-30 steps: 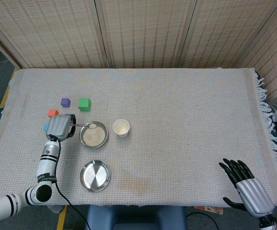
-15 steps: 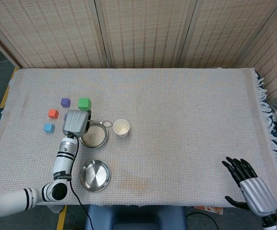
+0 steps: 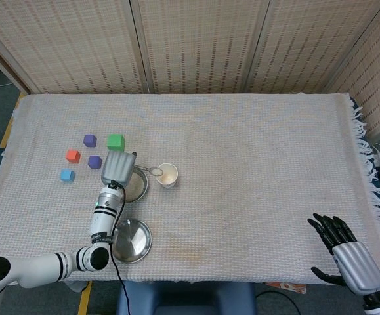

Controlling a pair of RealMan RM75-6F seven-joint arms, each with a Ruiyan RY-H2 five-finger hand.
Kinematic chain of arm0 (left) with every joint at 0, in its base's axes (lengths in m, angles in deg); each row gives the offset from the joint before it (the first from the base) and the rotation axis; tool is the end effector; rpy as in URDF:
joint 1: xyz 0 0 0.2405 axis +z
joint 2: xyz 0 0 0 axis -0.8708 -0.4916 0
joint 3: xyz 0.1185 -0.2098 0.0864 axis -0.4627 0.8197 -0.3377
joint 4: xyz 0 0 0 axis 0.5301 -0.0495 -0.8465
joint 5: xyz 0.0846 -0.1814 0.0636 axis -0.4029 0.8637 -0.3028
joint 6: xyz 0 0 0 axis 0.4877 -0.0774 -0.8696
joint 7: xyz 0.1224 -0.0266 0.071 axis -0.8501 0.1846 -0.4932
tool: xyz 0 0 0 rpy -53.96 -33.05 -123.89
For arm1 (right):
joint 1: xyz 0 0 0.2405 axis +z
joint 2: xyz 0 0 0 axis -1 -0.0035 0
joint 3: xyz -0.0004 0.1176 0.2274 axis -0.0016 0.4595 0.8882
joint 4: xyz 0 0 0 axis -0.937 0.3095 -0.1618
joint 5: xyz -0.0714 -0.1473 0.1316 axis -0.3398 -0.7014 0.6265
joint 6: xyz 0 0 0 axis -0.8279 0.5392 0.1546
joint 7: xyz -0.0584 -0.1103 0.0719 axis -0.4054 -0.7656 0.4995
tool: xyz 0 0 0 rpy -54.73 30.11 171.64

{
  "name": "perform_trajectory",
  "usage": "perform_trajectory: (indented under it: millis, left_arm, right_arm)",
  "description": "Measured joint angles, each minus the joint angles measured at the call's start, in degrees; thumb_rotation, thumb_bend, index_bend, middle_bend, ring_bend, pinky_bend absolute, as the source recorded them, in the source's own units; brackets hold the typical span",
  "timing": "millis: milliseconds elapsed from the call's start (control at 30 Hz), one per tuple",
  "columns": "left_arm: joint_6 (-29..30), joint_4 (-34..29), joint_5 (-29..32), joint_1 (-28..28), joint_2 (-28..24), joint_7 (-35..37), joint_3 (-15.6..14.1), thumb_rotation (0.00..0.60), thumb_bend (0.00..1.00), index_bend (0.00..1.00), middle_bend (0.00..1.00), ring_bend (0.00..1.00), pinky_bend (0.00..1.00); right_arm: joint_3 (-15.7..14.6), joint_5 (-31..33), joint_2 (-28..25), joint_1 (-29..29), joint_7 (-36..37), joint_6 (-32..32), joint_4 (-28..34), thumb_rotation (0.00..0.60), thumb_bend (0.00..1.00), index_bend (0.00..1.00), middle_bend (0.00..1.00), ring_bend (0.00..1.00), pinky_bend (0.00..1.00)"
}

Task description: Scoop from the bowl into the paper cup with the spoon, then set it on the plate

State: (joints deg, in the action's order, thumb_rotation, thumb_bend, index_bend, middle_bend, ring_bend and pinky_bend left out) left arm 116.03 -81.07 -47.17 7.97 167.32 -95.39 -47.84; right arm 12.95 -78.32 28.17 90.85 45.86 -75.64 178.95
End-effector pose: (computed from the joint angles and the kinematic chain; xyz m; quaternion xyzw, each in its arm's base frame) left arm -0.1103 0.3984 -0.0104 -0.7139 -0.2373 -0.2677 0.6020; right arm -0.2749 -0.1160 0.1534 0.6729 -0.4266 0.3733 0.4752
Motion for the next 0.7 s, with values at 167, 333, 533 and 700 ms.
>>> perform_trajectory:
  millis: [167, 333, 533, 700]
  left_arm:
    - [0.3, 3.5, -2.3, -0.5, 2.3, 0.4, -1.5, 0.600, 0.64, 0.94, 1.00, 1.00, 1.00]
    - [1.2, 4.7, -4.5, -0.8, 3.3, 0.4, -2.3, 0.600, 0.64, 0.94, 1.00, 1.00, 1.00]
    - [3.7, 8.0, -9.4, -0.8, 5.1, 0.1, -4.3, 0.600, 0.64, 0.94, 1.00, 1.00, 1.00]
    - [7.5, 14.6, -17.7, -0.3, 8.2, 1.4, -7.7, 0.600, 0.64, 0.94, 1.00, 1.00, 1.00]
  right_arm:
    - [0.1, 0.3, -0.1, 0.1, 0.3, 0.1, -0.1, 0.600, 0.06, 0.00, 0.00, 0.00, 0.00]
    - [0.2, 0.5, -0.1, 0.2, 0.5, 0.2, -0.1, 0.600, 0.06, 0.00, 0.00, 0.00, 0.00]
    - [0.0, 0.0, -0.4, -0.1, 0.6, -0.3, 0.0, 0.600, 0.06, 0.00, 0.00, 0.00, 0.00]
    - [-0.1, -0.2, -0.6, -0.2, 0.9, -0.7, 0.0, 0.600, 0.06, 0.00, 0.00, 0.00, 0.00]
